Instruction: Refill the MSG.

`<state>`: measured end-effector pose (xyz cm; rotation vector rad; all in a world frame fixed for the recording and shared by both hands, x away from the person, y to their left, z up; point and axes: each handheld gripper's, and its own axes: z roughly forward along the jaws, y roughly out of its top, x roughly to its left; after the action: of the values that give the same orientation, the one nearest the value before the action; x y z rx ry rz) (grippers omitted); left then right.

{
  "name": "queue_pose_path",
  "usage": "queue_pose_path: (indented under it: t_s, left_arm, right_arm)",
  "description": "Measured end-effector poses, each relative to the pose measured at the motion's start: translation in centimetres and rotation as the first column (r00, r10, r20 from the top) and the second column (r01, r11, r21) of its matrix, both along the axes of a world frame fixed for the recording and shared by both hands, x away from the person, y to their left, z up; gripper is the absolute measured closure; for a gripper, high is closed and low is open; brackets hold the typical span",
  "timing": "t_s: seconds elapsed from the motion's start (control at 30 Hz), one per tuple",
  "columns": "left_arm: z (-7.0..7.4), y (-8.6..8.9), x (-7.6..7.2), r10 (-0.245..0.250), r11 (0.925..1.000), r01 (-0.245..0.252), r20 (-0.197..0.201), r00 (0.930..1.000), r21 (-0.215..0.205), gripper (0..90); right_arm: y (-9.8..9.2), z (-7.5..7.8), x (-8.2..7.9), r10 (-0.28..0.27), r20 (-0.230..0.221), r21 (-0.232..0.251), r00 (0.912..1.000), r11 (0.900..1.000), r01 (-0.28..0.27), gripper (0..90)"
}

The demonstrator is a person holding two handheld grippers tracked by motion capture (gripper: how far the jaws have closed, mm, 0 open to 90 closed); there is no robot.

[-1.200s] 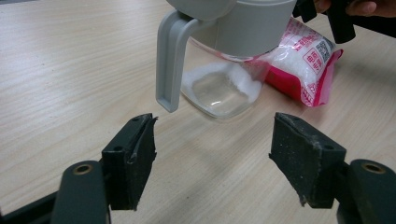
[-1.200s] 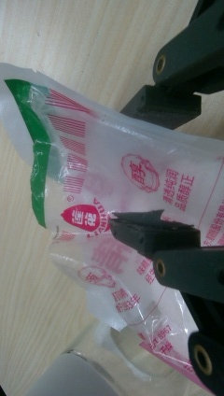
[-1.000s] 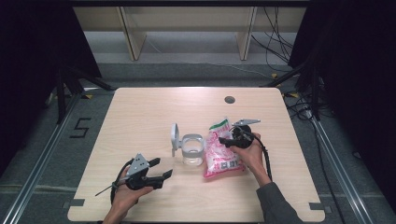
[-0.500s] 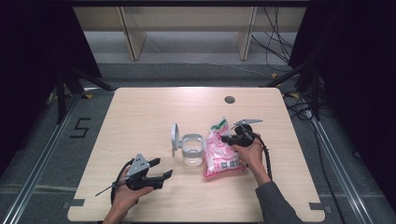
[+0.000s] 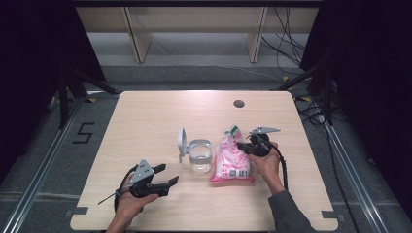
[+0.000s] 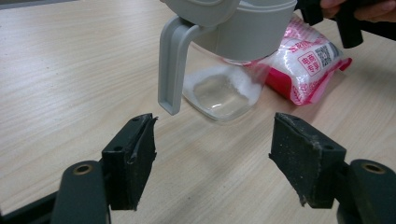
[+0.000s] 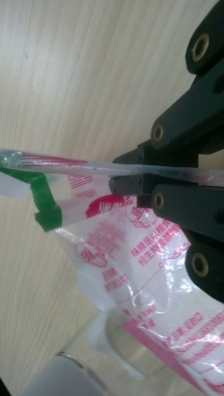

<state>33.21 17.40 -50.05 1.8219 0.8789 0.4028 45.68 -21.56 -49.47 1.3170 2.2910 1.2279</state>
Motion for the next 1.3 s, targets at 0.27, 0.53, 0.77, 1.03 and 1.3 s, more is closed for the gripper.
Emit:
queue_pose_path:
  t_s: [0.27, 0.53, 0.77, 1.03, 1.3]
  left_arm:
    - [0.1, 0.1, -0.1, -0.013, 0.9999, 0.013, 0.013, 0.9998, -0.008, 30.2]
    - [0.0, -0.3, -0.4, -0.008, 0.9999, 0.008, -0.002, 1.0000, -0.011, 30.1]
    - [-0.1, -0.4, -0.4, -0.011, 0.9997, 0.011, -0.007, 0.9999, -0.022, 30.1]
    - [-0.3, -0.7, -0.5, -0.020, 0.9998, 0.020, -0.013, 0.9997, -0.010, 30.0]
    - [-0.4, -0.7, -0.4, -0.028, 0.9996, 0.028, -0.014, 0.9995, 0.003, 30.0]
  right_arm:
    - [-2.7, 0.8, -4.6, -0.047, 0.044, -0.002, 0.9979, 0.999, 0.047, 90.0]
    - [-4.8, 0.6, -9.2, -0.062, 0.057, -0.014, 0.9965, 0.998, 0.063, 90.0]
    - [-6.7, 0.5, -11.8, -0.062, 0.050, 0.001, 0.9968, 0.998, 0.062, 90.0]
    - [-7.6, -0.1, -11.8, -0.081, 0.012, 0.099, 0.9966, 0.992, 0.080, 81.3]
    - [-7.0, -0.5, -10.6, -0.090, -0.023, 0.091, 0.9957, 0.992, 0.092, 75.5]
